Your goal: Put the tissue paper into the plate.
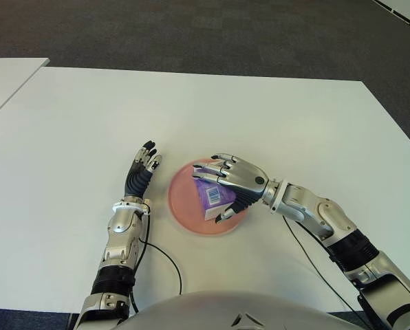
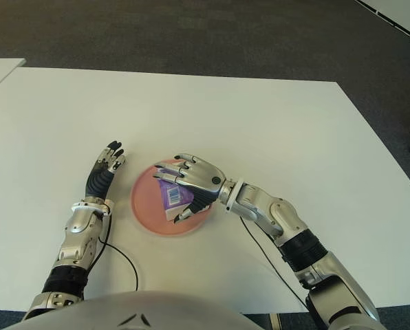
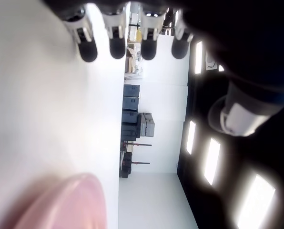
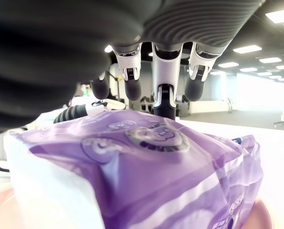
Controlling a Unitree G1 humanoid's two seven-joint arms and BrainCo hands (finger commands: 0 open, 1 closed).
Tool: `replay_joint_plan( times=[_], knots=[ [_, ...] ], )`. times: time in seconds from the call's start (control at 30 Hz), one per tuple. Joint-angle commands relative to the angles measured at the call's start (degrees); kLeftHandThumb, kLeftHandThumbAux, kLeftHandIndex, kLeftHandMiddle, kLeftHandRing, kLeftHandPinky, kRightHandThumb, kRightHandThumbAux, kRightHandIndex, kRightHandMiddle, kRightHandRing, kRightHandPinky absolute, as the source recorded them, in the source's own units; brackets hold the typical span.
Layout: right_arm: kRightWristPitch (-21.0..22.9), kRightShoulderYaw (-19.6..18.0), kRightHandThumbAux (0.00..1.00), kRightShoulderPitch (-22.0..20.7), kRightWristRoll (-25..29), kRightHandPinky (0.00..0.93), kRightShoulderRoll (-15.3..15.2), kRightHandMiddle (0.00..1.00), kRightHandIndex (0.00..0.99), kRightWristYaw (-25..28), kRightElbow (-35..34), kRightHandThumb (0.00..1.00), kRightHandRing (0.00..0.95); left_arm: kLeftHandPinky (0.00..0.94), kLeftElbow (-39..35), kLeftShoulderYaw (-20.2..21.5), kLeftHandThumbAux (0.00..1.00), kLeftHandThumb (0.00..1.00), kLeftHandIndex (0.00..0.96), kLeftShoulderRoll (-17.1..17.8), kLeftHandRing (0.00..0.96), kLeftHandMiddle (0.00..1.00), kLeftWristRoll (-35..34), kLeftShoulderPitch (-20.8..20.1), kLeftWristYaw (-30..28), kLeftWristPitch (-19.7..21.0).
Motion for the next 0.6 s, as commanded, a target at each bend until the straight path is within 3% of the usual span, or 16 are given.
replay_joint_plan(
  times=[0.03, 0.4, 0.6],
  knots=[
    [0.32, 1.04, 0.371, 2.33, -1.46, 0.0, -0.99, 0.0, 0.0, 2.31, 0.88, 0.031, 0.0, 0.0, 1.82, -0.11, 0.541, 0.0, 0.0, 0.0, 0.0, 0.0, 0.58, 1.07, 0.24, 1.19],
    [0.39, 0.7, 0.389, 2.72, -1.26, 0.0, -1.41, 0.0, 0.0, 2.71, 0.63, 0.037, 0.0, 0.0, 2.4, -0.02, 0.537, 0.0, 0.0, -0.31, 0.0, 0.0, 0.63, 0.6, 0.79, 1.66],
    [0.16, -1.42, 0.391, 2.58, 0.1, 0.0, -1.88, 0.0, 0.0, 1.03, 1.28, 0.037, 0.0, 0.0, 2.7, 0.04, 0.54, 0.0, 0.0, -0.45, 0.0, 0.0, 0.57, 0.33, 0.92, 1.72]
  ],
)
